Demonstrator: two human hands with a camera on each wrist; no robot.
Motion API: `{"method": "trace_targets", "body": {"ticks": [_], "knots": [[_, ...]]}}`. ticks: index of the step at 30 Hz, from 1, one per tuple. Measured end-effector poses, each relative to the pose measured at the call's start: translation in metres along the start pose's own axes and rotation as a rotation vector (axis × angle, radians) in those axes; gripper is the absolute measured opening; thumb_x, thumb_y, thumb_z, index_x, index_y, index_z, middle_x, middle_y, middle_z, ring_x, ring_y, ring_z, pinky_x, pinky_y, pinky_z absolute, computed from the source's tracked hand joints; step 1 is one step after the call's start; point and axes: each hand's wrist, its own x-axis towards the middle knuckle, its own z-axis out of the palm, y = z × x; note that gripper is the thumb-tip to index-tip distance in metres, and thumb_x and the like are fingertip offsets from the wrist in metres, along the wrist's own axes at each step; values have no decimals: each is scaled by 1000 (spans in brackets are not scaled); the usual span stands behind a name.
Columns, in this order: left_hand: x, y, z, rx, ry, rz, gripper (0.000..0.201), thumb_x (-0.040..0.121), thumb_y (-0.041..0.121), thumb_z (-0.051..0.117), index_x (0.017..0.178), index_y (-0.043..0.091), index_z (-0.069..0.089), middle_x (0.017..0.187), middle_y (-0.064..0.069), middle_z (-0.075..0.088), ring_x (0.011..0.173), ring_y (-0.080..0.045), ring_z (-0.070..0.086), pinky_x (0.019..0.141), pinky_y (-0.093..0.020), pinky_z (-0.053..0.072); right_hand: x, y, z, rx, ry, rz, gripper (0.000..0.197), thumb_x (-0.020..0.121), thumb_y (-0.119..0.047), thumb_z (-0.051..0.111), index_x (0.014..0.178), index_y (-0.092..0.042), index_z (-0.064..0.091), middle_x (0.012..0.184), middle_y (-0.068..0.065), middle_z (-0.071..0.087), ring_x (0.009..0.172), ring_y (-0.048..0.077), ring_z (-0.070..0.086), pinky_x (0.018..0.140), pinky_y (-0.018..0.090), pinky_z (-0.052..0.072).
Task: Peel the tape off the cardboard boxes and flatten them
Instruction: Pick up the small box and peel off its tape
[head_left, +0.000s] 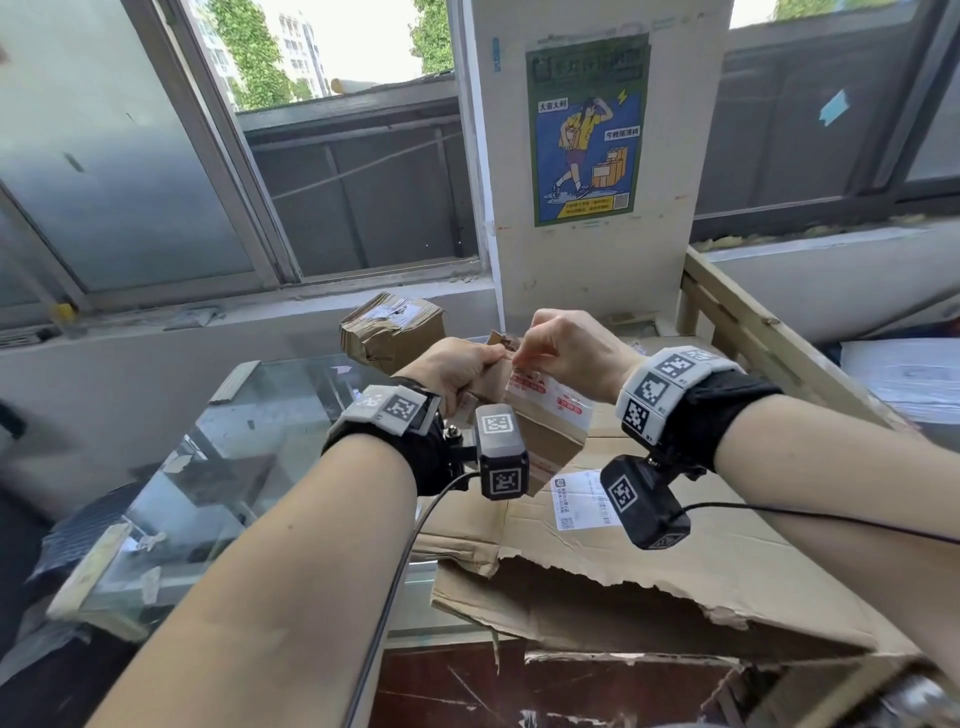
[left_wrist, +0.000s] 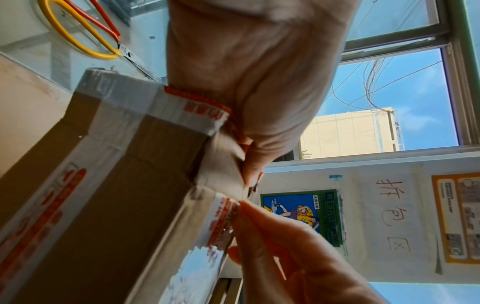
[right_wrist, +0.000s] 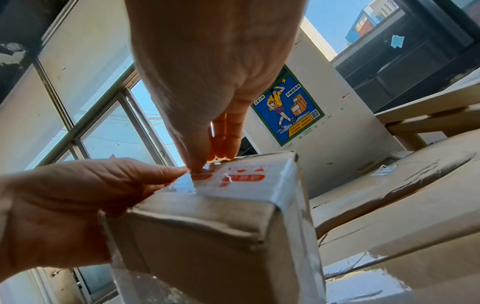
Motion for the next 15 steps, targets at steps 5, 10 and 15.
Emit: {"method": "trace_targets", "body": {"ticks": [5,10,15], "knots": [[-1,-1,-3,-16,-35,-24,18,94,20,60,87,4,65,82,-15,65,59,-22,61,48,-26,52,2,-3,3,-41,23,-76,7,87,-7,65,83,-4,71,94,8,60,78,23,59,74,33,51],[1,-2,-1,-16,-31,97,16,96,20,58,99,9,69,108,-20,69,90,-30,64,88,-48,53,2,-3,3,-78,27,-95,10,90,-6,58,84,-2,66,101,11,56,79,26,57,71,32,49],[4,-4,0,-9,28,126,14,98,19,55,93,12,66,101,-16,64,86,-27,59,74,-38,53,4,-3,5,-51,20,-84,9,90,-2,58,83,-3,64,101,8,58,80,22,55,74,29,45]]}}
